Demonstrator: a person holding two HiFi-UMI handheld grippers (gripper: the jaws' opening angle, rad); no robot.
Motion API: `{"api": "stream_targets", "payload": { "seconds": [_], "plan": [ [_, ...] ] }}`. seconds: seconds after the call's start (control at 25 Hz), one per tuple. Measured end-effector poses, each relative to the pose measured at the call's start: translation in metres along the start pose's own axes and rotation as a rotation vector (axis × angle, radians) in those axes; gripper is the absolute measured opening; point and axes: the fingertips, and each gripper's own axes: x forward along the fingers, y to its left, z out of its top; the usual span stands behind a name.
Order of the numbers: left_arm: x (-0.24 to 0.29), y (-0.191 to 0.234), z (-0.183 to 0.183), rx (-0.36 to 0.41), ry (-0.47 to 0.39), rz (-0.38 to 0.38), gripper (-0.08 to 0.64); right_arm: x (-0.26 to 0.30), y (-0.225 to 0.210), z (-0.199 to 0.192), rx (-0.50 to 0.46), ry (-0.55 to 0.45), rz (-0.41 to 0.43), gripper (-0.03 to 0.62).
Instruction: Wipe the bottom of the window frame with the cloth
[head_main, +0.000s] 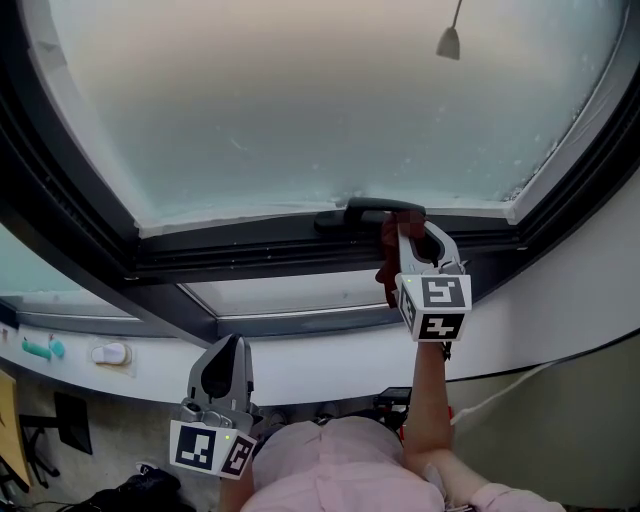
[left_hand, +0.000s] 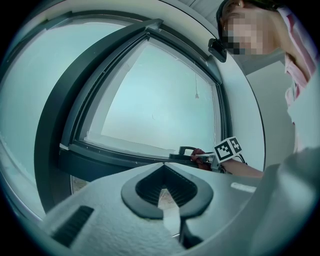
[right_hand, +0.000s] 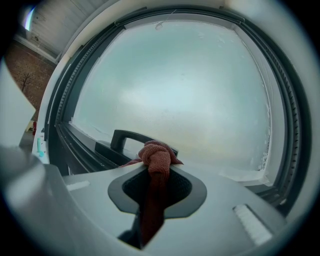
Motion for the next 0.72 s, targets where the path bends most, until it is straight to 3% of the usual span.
{"api": "stream_targets", "payload": {
  "seconds": [0.44, 0.72],
  "plan": [
    [0.006, -0.010, -0.002, 0.002, 0.001, -0.018, -0.005, -0.009, -0.057, -0.015, 0.018, 0.037, -0.136, 0.061],
    [0.014, -0.020, -0.003, 0.006, 0.004, -0.037, -0.005, -0.013, -0.087, -0.023, 0.044, 0.048, -0.164, 0.060]
  ]
}}
